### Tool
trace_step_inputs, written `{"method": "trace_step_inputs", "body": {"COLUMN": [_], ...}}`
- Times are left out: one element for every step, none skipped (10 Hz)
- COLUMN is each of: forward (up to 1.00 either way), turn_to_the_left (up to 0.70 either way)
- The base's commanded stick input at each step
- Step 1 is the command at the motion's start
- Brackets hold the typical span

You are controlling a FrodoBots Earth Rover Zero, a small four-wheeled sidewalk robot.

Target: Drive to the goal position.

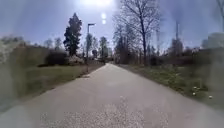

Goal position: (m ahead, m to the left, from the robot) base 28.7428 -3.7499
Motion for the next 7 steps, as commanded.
{"method": "trace_step_inputs", "body": {"forward": [0.7,0.7,0.7,0.7,0.7,0.7,0.67], "turn_to_the_left": [0.0,0.0,0.0,0.0,0.0,0.0,0.0]}}
